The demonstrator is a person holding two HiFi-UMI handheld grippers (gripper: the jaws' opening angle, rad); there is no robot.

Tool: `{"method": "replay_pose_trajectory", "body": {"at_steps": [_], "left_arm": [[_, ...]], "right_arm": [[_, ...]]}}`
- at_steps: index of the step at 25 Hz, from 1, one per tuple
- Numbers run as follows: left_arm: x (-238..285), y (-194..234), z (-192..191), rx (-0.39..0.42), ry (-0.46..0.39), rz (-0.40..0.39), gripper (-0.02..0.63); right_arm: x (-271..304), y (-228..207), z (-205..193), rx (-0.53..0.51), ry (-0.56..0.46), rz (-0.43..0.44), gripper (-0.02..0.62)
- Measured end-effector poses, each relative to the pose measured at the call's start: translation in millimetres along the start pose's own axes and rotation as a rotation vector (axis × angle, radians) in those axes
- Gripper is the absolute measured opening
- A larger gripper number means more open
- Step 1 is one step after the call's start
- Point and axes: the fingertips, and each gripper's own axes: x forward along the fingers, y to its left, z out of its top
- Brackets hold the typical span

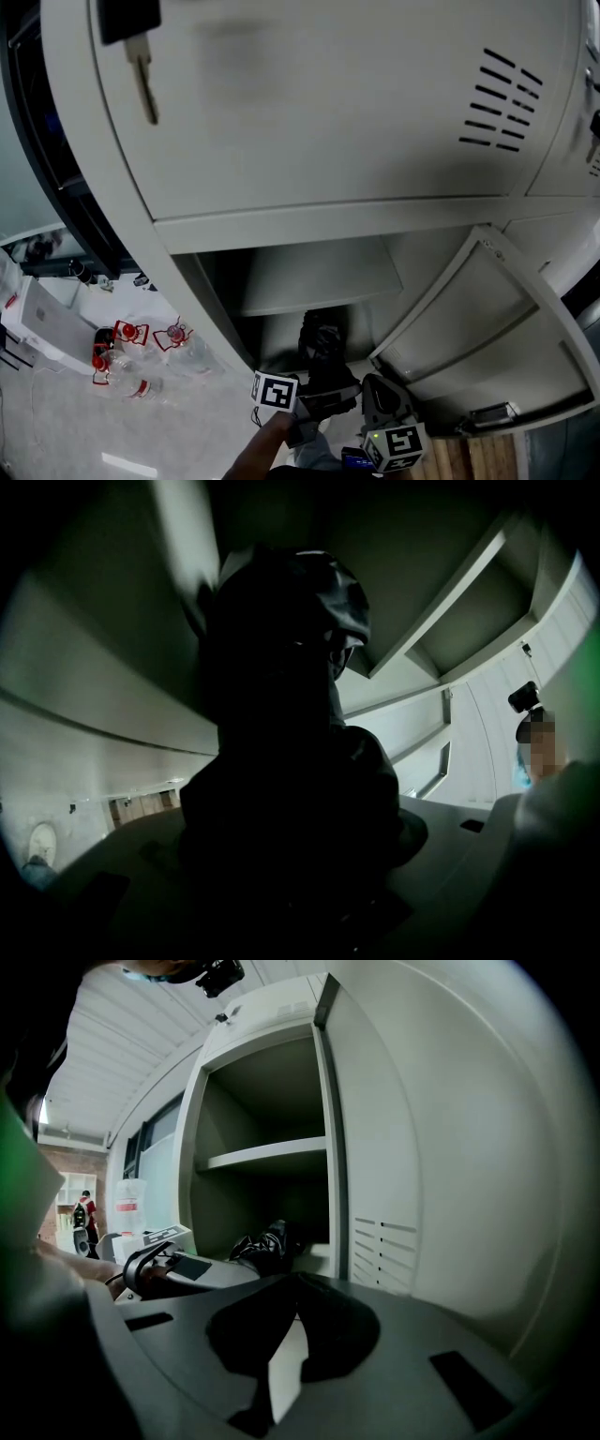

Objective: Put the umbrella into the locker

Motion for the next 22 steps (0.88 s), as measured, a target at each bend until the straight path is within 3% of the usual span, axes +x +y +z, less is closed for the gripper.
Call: {"method": "replay_pose_trajectory", "body": {"at_steps": [10, 14, 18, 22], "left_arm": [[2, -6, 6, -0.127, -0.065, -0.085, 0.291], [0, -1, 8, -0.123, -0.089, -0.051, 0.318], [-4, -2, 11, -0.166, -0.159, -0.032, 0.337], [-13, 1, 15, -0.150, -0.219, 0.002, 0.341]], "right_arm": [[-2, 6, 3, 0.005, -0.001, 0.016, 0.002], [-5, 8, 2, -0.006, -0.006, 0.019, 0.002], [-10, 9, 4, -0.002, -0.015, 0.029, 0.002], [-16, 9, 7, -0.008, -0.032, 0.028, 0.002]]}}
